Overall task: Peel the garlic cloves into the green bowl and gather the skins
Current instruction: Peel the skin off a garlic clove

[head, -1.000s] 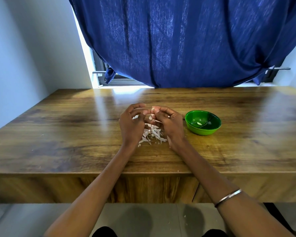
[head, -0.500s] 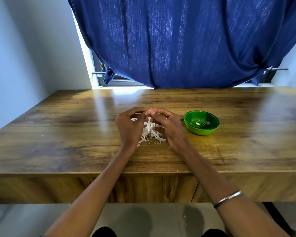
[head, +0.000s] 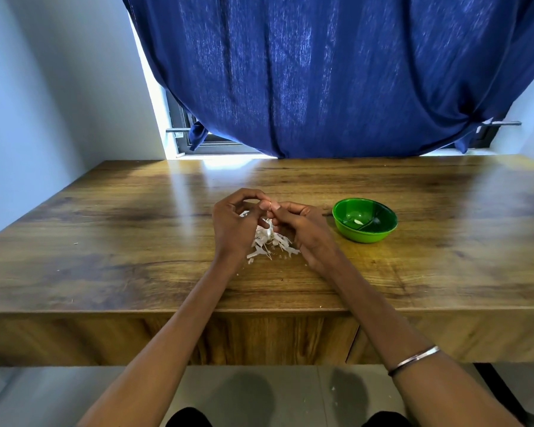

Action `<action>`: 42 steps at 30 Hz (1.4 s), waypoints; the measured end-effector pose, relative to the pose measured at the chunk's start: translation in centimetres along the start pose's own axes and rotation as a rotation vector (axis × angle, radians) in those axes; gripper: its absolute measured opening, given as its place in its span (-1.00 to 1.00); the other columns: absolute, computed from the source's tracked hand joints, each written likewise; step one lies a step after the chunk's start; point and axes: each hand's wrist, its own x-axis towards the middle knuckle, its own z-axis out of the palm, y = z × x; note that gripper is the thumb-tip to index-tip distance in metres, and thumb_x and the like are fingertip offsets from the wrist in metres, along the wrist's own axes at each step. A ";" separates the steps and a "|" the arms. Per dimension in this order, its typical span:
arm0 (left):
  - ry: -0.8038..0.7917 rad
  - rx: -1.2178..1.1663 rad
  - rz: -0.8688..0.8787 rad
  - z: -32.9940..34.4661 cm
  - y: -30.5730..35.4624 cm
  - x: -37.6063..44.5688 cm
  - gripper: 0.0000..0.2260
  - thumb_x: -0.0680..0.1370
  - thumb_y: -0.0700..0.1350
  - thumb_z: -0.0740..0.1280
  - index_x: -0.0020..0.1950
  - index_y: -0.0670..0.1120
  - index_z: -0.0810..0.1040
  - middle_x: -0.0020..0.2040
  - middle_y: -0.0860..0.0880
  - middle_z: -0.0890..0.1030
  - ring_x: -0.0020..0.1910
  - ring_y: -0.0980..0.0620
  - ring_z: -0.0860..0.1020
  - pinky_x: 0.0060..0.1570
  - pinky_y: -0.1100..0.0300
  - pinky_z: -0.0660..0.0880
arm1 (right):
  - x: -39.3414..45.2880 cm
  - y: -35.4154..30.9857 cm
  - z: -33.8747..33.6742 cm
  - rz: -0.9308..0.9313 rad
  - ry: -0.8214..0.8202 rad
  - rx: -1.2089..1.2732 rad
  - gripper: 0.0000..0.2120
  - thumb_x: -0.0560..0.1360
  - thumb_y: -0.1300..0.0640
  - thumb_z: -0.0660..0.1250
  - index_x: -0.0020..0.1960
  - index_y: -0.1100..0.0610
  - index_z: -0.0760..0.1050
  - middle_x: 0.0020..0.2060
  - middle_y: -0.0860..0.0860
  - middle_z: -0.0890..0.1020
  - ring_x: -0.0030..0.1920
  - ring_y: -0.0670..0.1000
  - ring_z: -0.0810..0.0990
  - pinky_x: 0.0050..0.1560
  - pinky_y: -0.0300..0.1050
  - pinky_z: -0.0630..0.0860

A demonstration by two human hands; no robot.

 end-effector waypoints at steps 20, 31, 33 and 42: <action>0.028 -0.042 -0.177 0.0 0.1 0.0 -0.91 0.53 -0.28 0.49 0.02 -0.21 0.73 -0.11 -0.09 0.75 -0.17 -0.04 0.71 -0.27 0.11 0.63 | 0.2 0.6 0.4 -0.408 0.229 -0.430 -0.95 0.48 0.18 0.53 -0.11 0.05 0.69 -0.23 -0.10 0.74 -0.23 -0.08 0.73 -0.20 0.07 0.70; -0.083 -0.272 -0.344 0.1 0.9 -0.3 -0.89 0.61 -0.26 0.37 -0.01 -0.16 0.70 -0.14 -0.04 0.70 -0.22 0.05 0.63 -0.34 0.22 0.55 | -0.2 -0.2 0.5 -0.216 0.063 -0.314 -0.86 0.59 0.15 0.39 0.05 0.22 0.64 -0.17 0.06 0.71 -0.31 -0.07 0.65 -0.38 -0.09 0.59; -0.081 -0.270 -0.345 0.0 0.9 -0.2 -0.90 0.62 -0.25 0.38 -0.01 -0.16 0.70 -0.16 -0.04 0.70 -0.23 0.05 0.62 -0.34 0.22 0.56 | -0.2 -0.1 0.5 -0.243 0.093 -0.339 -0.88 0.58 0.17 0.40 0.03 0.21 0.64 -0.16 0.04 0.71 -0.32 -0.08 0.66 -0.39 -0.10 0.60; -0.048 -0.214 -0.256 0.0 1.0 -0.5 -0.95 0.58 -0.25 0.44 0.01 -0.19 0.69 -0.13 -0.10 0.69 -0.26 0.04 0.60 -0.35 0.17 0.55 | 0.0 0.2 0.4 -0.376 0.224 -0.448 -0.93 0.46 0.08 0.54 -0.09 -0.04 0.69 -0.18 -0.11 0.75 -0.30 -0.08 0.71 -0.35 -0.15 0.59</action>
